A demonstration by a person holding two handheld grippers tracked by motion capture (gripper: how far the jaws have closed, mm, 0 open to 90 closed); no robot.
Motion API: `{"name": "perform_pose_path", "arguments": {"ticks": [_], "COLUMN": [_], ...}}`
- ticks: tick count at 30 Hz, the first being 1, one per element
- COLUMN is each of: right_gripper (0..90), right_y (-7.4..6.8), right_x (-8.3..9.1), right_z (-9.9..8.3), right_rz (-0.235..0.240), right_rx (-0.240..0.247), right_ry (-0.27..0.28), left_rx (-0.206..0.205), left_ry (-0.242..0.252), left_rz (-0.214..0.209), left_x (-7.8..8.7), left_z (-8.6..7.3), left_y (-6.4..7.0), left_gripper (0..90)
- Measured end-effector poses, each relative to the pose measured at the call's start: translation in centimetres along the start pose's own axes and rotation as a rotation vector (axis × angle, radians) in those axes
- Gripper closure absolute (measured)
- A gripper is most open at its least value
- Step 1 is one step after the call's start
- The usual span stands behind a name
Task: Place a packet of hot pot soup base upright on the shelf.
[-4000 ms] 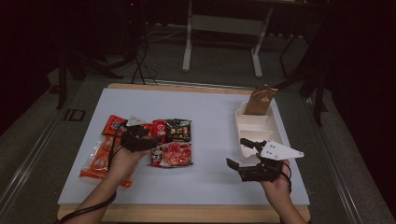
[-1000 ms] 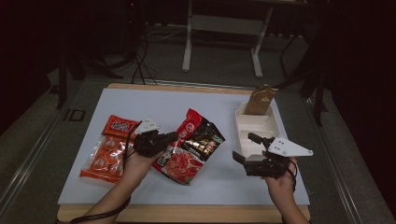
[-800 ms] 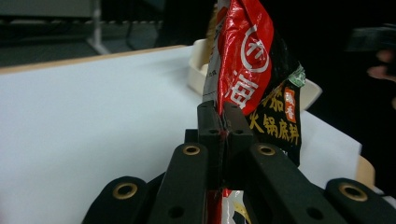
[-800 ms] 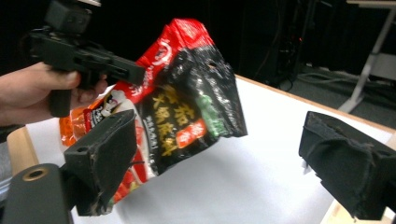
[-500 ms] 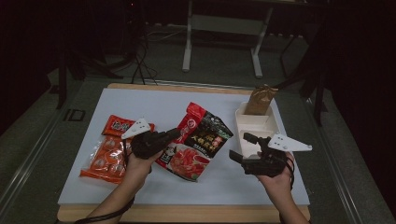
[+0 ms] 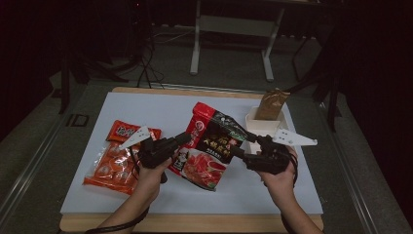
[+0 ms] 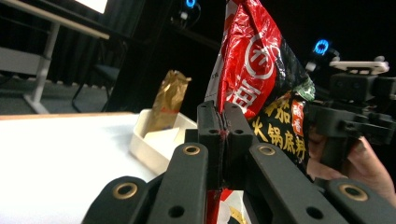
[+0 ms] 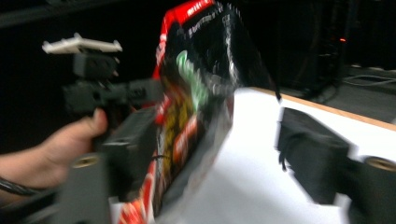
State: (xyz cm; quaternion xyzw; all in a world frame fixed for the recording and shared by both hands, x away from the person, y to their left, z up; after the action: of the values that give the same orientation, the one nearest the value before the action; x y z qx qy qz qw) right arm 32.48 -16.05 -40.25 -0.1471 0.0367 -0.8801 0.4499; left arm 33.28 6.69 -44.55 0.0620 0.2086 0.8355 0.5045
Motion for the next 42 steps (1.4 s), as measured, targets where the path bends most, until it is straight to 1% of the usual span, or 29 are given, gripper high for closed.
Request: {"name": "perform_pose_path", "arguments": {"ticks": [1,2,3,4,5,6,7,8,9,11,12,13,14,15,17,18,20,21,23,26,27,28,29,31,33,35,38,41,42], "right_gripper": [40.2,40.2,47.3,53.7,58.1,59.9,61.7,63.7,70.3,73.7,75.0,75.7,75.9,76.3,76.6,76.7,76.8,76.7,76.8,76.9,76.9,76.9,77.0,77.0,77.0,77.0,76.9,76.8,76.8], "right_y": [0.0,0.0,-0.1,-0.4,-0.4,-0.4,-0.5,-0.4,-0.5,-0.4,-0.5,-0.5,-0.5,-0.5,-0.4,-0.4,-0.4,-0.4,-0.4,-0.3,-0.2,-0.1,0.0,0.2,0.5,0.9,1.4,2.1,2.4], "right_x": [-0.1,-0.1,-0.2,-0.2,-0.3,-0.3,-0.3,-0.3,-0.3,-0.2,-0.1,-0.1,0.0,0.1,0.1,0.1,0.1,0.0,0.0,0.0,0.0,0.1,0.1,0.3,0.5,0.7,1.0,1.3,1.4], "right_z": [0.2,0.2,0.3,0.6,0.7,0.8,0.9,1.0,1.0,1.1,1.1,1.1,1.2,1.3,1.5,1.6,1.8,1.9,2.1,2.3,2.6,2.7,2.9,3.3,3.7,4.3,5.0,5.8,6.1], "right_rz": [0.014,0.014,0.033,0.07,0.065,0.072,0.073,0.076,0.079,0.069,0.06,0.043,0.042,0.049,0.044,0.042,0.035,0.036,0.044,0.042,0.036,0.038,0.037,0.038,0.039,0.041,0.028,0.011,0.008], "right_rx": [-0.007,-0.007,-0.019,-0.029,-0.031,-0.025,-0.023,-0.025,-0.03,-0.009,0.002,0.03,0.039,0.027,0.041,0.044,0.079,0.08,0.106,0.113,0.124,0.128,0.13,0.132,0.134,0.13,0.141,0.143,0.145], "right_ry": [0.01,0.01,0.01,0.011,0.015,0.009,0.006,0.009,0.004,-0.009,-0.013,-0.023,-0.025,-0.023,-0.027,-0.029,-0.048,-0.057,-0.053,-0.057,-0.056,-0.056,-0.05,-0.047,-0.044,-0.035,-0.026,-0.019,-0.02], "left_rx": [0.001,0.001,-0.021,-0.011,-0.017,-0.016,0.006,0.018,0.011,-0.004,-0.008,-0.02,-0.026,-0.026,-0.035,-0.031,-0.031,-0.031,-0.025,-0.027,-0.027,-0.043,-0.057,-0.061,-0.084,-0.092,-0.081,-0.092,-0.091], "left_ry": [0.011,0.011,0.006,0.011,0.003,0.013,0.027,0.027,0.023,0.02,0.014,0.013,0.019,0.011,-0.001,-0.015,-0.039,-0.048,-0.06,-0.059,-0.049,-0.057,-0.068,-0.088,-0.126,-0.135,-0.153,-0.189,-0.192], "left_rz": [-0.002,-0.002,-0.004,-0.016,-0.011,-0.014,-0.028,-0.028,-0.028,-0.027,-0.033,-0.038,-0.037,-0.039,-0.04,-0.036,-0.034,-0.034,-0.04,-0.04,-0.038,-0.026,-0.015,-0.02,0.011,0.023,0.039,0.033,0.029], "left_x": [0.0,0.0,-0.1,-0.1,-0.2,-0.2,-0.1,-0.1,-0.2,-0.2,-0.2,-0.2,-0.3,-0.3,-0.4,-0.5,-0.6,-0.6,-0.6,-0.6,-0.7,-0.7,-0.6,-0.5,-0.4,-0.2,0.1,0.6,0.7], "left_z": [0.0,0.0,-0.1,-0.1,-0.2,-0.2,-0.2,-0.2,-0.2,-0.2,-0.3,-0.3,-0.4,-0.4,-0.5,-0.6,-0.8,-0.9,-1.0,-0.9,-0.4,-0.3,-0.2,0.0,0.0,0.0,-0.1,-0.4,-0.5], "left_y": [0.1,0.1,0.3,0.4,0.4,0.4,0.4,0.3,0.3,0.4,0.4,0.4,0.5,0.5,0.5,0.4,0.3,0.2,0.2,0.2,0.3,0.2,0.2,0.3,0.4,0.5,0.6,0.6,0.6], "left_gripper": [89.1,89.1,89.1,89.0,89.0,89.0,89.0,89.0,89.0,88.9,88.8,88.6,88.4,88.0,87.1,86.9,86.1,85.4,83.8,82.0,75.4,68.9,65.5,64.3,50.0,42.8,27.4,12.4,11.6]}}
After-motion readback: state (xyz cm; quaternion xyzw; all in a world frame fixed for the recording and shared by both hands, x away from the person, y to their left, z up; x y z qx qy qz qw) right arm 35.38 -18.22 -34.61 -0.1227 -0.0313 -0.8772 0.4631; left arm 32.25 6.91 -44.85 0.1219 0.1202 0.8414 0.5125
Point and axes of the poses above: each handheld gripper's, and its own axes: x roughly backward along the jaws, z roughly out of its top, y roughly to its right, the point moved 7 cm from there along -x, roughly forward along the jaws, and after that the axes turned 4 degrees about -z, right-handed, at the moved point
